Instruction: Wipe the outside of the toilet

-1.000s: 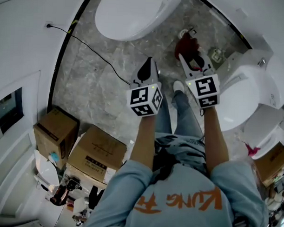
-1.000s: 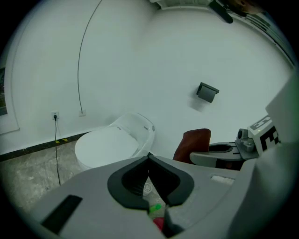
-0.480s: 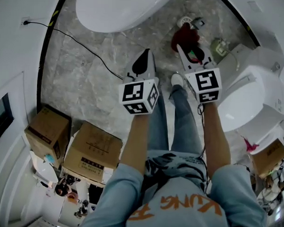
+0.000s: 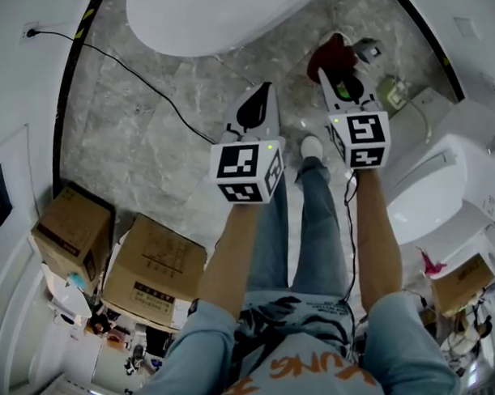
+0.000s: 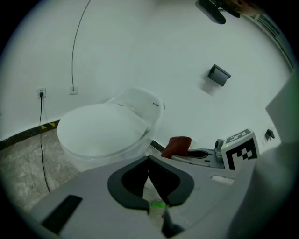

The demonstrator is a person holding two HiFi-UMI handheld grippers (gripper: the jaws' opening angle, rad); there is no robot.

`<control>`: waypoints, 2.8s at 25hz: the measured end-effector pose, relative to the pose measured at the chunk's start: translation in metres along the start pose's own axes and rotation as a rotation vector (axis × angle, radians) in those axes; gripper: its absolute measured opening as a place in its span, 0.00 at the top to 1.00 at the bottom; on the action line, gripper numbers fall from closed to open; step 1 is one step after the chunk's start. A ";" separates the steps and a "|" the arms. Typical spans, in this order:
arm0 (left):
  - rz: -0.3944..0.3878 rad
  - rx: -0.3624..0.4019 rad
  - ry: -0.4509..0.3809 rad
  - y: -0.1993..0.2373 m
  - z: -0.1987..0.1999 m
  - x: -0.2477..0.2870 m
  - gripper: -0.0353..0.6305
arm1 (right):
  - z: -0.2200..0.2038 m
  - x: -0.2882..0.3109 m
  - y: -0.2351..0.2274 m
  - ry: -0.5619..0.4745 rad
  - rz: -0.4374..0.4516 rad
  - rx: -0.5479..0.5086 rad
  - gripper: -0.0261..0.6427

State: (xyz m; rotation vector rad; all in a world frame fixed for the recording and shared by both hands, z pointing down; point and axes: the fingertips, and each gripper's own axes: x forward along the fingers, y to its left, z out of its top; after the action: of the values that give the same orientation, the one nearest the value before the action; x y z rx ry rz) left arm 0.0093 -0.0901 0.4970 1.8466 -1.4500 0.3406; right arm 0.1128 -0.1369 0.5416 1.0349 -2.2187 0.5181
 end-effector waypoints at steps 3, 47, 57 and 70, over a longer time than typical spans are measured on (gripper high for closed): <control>-0.017 -0.013 0.007 0.011 -0.005 0.014 0.96 | 0.004 0.020 -0.008 -0.013 -0.028 -0.011 0.85; 0.074 -0.210 0.004 0.150 -0.060 -0.001 0.96 | -0.021 0.177 0.038 0.173 -0.084 -0.297 0.85; 0.127 -0.274 -0.011 0.180 -0.075 -0.020 0.96 | -0.030 0.181 0.086 0.195 -0.095 -0.230 0.85; 0.198 -0.315 -0.019 0.221 -0.081 -0.043 0.96 | -0.033 0.190 0.138 0.214 -0.111 -0.122 0.85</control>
State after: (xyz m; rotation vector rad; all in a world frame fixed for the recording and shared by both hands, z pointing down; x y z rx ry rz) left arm -0.1886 -0.0203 0.6125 1.4647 -1.6035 0.1775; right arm -0.0767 -0.1355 0.6837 0.9838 -1.9676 0.4182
